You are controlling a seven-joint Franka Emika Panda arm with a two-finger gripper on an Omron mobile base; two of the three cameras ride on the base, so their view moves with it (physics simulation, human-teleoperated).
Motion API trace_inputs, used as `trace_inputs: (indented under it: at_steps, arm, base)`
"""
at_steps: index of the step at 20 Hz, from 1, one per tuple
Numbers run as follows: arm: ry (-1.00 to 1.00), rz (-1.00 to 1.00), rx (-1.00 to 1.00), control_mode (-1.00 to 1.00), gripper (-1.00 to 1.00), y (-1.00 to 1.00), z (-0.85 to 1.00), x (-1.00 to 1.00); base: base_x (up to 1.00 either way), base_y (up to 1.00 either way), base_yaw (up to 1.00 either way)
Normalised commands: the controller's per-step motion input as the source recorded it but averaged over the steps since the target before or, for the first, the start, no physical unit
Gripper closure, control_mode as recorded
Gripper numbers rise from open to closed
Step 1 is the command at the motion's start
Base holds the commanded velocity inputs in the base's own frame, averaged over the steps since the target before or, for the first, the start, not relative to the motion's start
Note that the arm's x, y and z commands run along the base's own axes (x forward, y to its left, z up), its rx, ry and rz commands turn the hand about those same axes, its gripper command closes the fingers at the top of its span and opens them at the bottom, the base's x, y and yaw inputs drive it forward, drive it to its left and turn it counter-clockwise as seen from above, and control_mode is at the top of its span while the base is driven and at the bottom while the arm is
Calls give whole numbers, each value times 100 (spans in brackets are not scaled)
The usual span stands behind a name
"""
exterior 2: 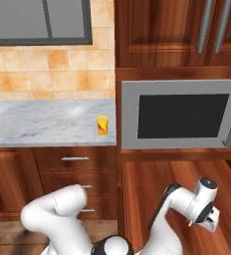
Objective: Pick up the straw from the right drawer and put it inside the smoothie cup.
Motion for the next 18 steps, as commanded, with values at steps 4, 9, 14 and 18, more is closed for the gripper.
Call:
trace_inputs:
  at_steps: [4, 9, 14, 18]
  arm:
    - [-18, 0, -10, -100, 100, 23, 100, -56]
    - [-3, -1, -14, -100, 100, 44, 100, -38]
    - [1, 0, -10, -100, 100, 82, 100, -31]
    - [6, 0, -2, -100, 100, 95, 100, -27]
  base:
    - [0, 0, 0]
    - [0, 0, 0]
    - [0, 0, 0]
    - [0, 0, 0]
